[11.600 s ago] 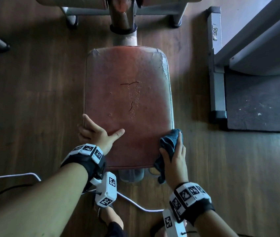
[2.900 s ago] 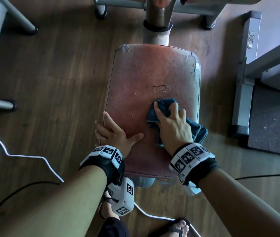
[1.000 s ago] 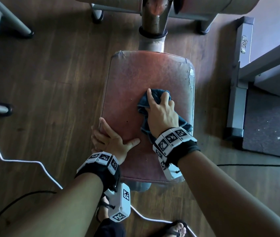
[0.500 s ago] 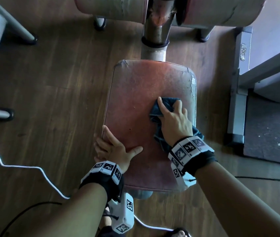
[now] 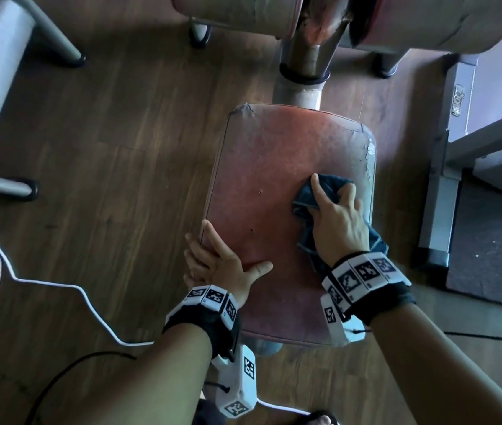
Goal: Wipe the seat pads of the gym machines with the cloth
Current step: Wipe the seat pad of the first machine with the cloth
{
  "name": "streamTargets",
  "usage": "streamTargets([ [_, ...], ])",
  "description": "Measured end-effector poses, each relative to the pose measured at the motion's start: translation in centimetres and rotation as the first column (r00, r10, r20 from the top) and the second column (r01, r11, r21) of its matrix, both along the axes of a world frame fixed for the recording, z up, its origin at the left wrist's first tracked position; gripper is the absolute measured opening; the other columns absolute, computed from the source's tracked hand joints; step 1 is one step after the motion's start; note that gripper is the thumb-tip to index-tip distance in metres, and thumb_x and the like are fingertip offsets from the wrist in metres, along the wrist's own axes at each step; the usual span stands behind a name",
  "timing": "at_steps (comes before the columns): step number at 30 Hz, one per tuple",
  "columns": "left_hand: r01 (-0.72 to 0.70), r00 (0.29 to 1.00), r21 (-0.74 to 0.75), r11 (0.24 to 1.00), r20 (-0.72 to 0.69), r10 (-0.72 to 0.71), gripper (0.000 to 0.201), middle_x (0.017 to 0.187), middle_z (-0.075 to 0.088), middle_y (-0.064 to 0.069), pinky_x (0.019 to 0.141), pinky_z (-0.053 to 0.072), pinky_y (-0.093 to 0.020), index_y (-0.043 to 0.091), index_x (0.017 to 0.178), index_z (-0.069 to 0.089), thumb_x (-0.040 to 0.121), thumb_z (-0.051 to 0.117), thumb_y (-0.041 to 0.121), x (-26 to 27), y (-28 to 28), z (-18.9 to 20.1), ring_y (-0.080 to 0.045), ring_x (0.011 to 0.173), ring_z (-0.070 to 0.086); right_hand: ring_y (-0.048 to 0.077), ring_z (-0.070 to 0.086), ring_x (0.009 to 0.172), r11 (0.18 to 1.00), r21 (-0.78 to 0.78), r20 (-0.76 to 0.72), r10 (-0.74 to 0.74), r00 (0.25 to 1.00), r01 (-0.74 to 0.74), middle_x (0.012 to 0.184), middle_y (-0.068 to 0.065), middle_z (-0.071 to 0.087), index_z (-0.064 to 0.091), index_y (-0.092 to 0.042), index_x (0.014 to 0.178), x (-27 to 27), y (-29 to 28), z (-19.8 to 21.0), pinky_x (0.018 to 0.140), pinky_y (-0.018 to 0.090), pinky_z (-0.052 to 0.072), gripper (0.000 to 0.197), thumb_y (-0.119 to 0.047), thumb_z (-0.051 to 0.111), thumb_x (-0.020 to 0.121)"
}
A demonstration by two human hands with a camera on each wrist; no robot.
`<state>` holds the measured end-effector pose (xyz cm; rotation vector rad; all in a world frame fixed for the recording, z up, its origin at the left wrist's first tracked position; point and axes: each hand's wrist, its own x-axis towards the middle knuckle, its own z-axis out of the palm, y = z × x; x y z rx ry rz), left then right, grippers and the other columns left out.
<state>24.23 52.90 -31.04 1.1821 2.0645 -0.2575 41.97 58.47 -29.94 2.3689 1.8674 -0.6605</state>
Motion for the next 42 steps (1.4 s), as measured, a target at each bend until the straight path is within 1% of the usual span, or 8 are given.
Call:
streamTargets([
  [13,-0.015,1.0,-0.023,1.0,0.007,0.015,0.144,0.154,-0.025,-0.02,0.115,0.015,-0.058,0.023,0.141,-0.038,0.057,0.065,0.08,0.1,0.4,0.3,-0.04,0.146,-0.004,0.03,0.037,0.116,0.995,0.024,0.02,0.094,0.995,-0.094,0.136,0.005,0.025,0.013,-0.049,0.147,-0.9,4.2,-0.2,0.084,0.044,0.045,0.06,-0.026,0.042,0.1],
  [16,-0.035,0.999,0.007,0.999,0.02,0.035,0.145,0.156,-0.023,-0.019,0.114,0.014,-0.057,0.025,0.143,-0.034,0.055,0.067,0.079,-0.1,0.6,0.2,-0.041,0.146,-0.001,0.032,0.035,0.119,0.972,0.026,0.015,0.232,0.973,-0.233,0.139,0.006,0.025,0.017,-0.048,0.147,-0.7,4.6,0.0,0.087,0.046,0.047,0.056,-0.029,0.041,0.1],
  [21,-0.026,0.999,0.068,0.997,0.032,0.024,0.142,0.157,-0.018,-0.021,0.112,0.01,-0.061,0.024,0.147,-0.029,0.058,0.068,0.076,-0.1,0.0,-0.2,-0.044,0.144,-0.001,0.031,0.038,0.115,0.888,0.035,0.035,0.458,0.888,-0.459,0.135,0.007,0.03,0.018,-0.047,0.148,0.4,-0.5,0.1,0.069,0.038,0.048,0.058,-0.029,0.042,0.099],
  [24,-0.032,0.999,0.137,0.99,0.028,0.029,0.141,0.157,-0.012,-0.024,0.112,0.008,-0.061,0.021,0.149,-0.024,0.058,0.07,0.074,0.1,-0.3,-0.3,-0.047,0.143,0.002,0.031,0.037,0.117,0.955,0.059,0.011,0.29,0.957,-0.291,0.134,0.006,0.031,0.02,-0.05,0.147,1.1,-5.1,-0.1,0.078,0.043,0.049,0.053,-0.045,0.039,0.098],
  [27,-0.013,0.999,0.12,0.993,0.035,0.009,0.142,0.156,-0.014,-0.025,0.112,0.005,-0.061,0.022,0.148,-0.028,0.059,0.068,0.077,-0.2,-0.4,-0.4,-0.046,0.143,0.003,0.033,0.032,0.118,0.993,0.087,0.04,0.076,0.996,-0.079,0.133,0.004,0.031,0.022,-0.057,0.143,1.0,-10.7,-0.6,0.092,0.054,0.035,0.051,-0.056,0.038,0.095],
  [32,0.03,0.998,0.109,0.994,0.045,-0.035,0.138,0.156,-0.013,-0.026,0.113,0.004,-0.06,0.021,0.147,-0.029,0.063,0.064,0.078,-0.4,-0.7,0.3,-0.047,0.144,0.003,0.035,0.017,0.134,0.949,0.115,-0.046,-0.292,0.955,0.295,0.144,-0.002,0.017,0.025,-0.066,0.134,-1.7,-17.1,-1.2,0.104,0.058,0.02,0.043,-0.059,0.037,0.094],
  [37,0.039,0.991,0.114,0.993,0.121,-0.053,0.139,0.157,-0.011,-0.022,0.114,0.013,-0.061,0.024,0.146,-0.03,0.061,0.065,0.08,-1.2,-0.7,0.5,-0.045,0.143,0.012,0.032,0.044,0.121,0.794,0.168,-0.26,-0.535,0.803,0.584,0.148,0.0,0.012,0.025,-0.059,0.14,-3.6,-20.0,-1.8,0.106,0.05,0.034,0.052,-0.044,0.046,0.095],
  [42,-0.028,0.952,0.171,0.985,0.305,-0.026,0.13,0.159,-0.012,-0.019,0.116,0.004,-0.058,0.023,0.148,-0.025,0.068,0.061,0.078,-2.4,-1.2,0.0,-0.037,0.147,-0.002,0.032,0.05,0.12,0.514,0.004,-0.457,-0.762,0.459,0.858,0.148,0.012,0.031,0.011,-0.043,0.151,-5.6,-21.0,-1.7,0.092,0.032,0.037,0.065,-0.04,0.047,0.097],
])
